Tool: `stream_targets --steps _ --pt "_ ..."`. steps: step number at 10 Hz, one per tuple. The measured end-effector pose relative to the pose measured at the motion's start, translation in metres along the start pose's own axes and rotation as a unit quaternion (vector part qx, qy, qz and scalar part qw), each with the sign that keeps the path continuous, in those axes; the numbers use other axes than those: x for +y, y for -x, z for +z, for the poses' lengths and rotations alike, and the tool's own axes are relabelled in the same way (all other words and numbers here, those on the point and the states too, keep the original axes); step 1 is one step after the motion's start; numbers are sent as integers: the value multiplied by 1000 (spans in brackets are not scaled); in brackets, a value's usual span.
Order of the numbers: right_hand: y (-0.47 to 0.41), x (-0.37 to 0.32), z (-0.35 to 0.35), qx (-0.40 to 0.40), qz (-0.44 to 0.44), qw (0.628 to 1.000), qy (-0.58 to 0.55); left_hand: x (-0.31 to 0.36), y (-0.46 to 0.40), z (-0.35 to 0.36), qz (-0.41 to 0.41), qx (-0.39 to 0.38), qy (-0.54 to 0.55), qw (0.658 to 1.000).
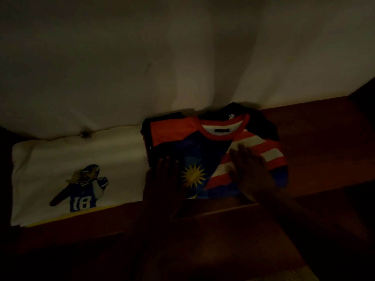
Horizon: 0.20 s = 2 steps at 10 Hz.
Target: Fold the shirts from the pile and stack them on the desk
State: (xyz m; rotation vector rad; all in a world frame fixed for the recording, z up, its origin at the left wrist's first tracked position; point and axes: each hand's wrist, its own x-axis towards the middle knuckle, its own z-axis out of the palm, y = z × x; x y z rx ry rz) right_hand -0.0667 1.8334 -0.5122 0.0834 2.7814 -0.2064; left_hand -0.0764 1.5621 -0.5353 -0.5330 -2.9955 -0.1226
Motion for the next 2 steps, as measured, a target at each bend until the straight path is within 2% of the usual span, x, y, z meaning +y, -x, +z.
stream_targets --steps 1,2 --pt "16 13 -13 -40 90 995 29 -11 9 -17 -20 -26 -31 999" --pt "36 -1 -33 -45 100 994 6 -9 14 -40 -47 -54 9 997"
